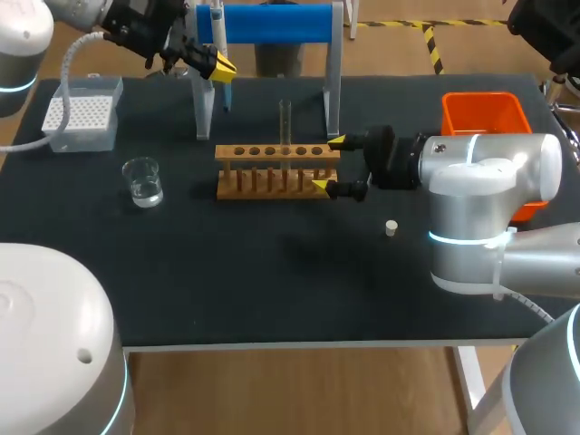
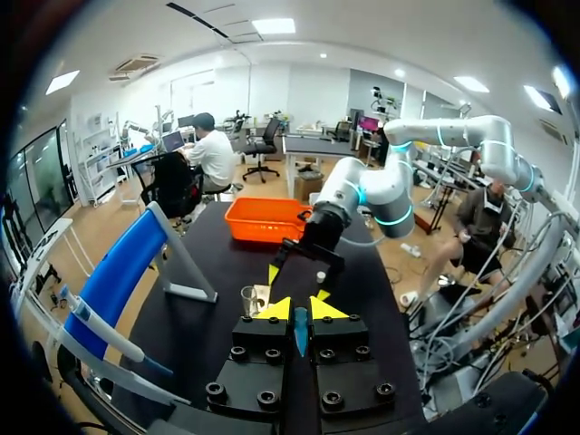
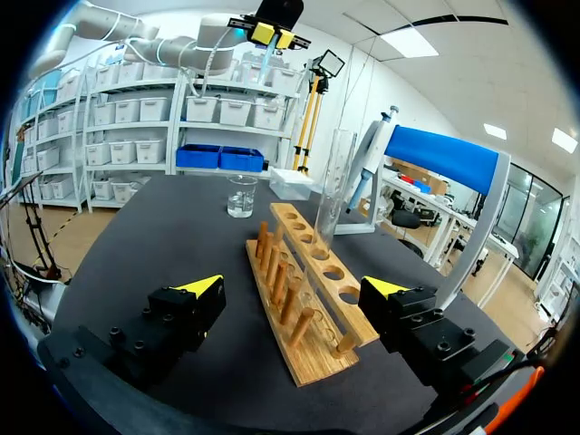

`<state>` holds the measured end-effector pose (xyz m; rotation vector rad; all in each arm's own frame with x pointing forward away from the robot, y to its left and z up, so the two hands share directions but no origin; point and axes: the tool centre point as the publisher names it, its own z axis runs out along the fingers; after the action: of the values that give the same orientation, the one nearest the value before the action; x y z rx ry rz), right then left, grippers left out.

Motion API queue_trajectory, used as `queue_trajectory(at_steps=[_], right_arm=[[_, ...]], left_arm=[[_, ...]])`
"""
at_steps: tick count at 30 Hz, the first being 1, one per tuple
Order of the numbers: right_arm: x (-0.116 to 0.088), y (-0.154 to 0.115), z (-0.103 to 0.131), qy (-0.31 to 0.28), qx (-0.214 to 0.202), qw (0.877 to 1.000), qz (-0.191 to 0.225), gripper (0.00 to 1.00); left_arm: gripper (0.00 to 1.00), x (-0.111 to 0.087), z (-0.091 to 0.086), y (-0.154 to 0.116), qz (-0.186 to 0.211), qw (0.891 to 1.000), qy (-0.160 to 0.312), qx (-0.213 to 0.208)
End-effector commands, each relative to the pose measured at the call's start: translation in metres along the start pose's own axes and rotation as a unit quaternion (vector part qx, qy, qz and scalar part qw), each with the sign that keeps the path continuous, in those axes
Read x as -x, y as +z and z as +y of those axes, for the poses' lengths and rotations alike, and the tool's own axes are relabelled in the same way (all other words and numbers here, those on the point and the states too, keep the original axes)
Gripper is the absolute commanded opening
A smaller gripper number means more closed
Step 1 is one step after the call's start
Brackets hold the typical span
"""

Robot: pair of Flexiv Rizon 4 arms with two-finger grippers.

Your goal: Invert the test tube, pick up the pipette, mount the tip to pipette, aspirate from beaker and dispense into the tube, eject the tip, return the pipette, and cap with the stopper.

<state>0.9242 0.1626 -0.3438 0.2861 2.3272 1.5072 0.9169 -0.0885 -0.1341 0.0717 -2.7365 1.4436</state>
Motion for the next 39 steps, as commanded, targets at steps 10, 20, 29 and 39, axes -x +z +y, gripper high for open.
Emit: queue_trajectory(at_steps=[10, 20, 29, 39], right_arm=[[-0.001, -0.001, 0.0, 0.0, 0.0, 1.0, -0.001, 1.0], [-0.006, -0.016, 0.022, 0.004, 0.034, 0.999, 0.012, 1.0], [-0.024, -0.045, 0.048, -0.006, 0.086, 0.995, 0.048, 1.0], [-0.041, -0.059, 0.075, -0.017, 0.144, 0.984, 0.1, 1.0]], left_arm=[[0.0, -0.001, 0.0, 0.0, 0.0, 1.0, 0.0, 0.001], [0.0, -0.001, 0.0, 0.0, 0.0, 1.0, 0.0, 0.001], [0.0, -0.001, 0.0, 0.0, 0.0, 1.0, 0.0, 0.001], [0.0, -0.001, 0.0, 0.0, 0.0, 1.0, 0.0, 0.001]])
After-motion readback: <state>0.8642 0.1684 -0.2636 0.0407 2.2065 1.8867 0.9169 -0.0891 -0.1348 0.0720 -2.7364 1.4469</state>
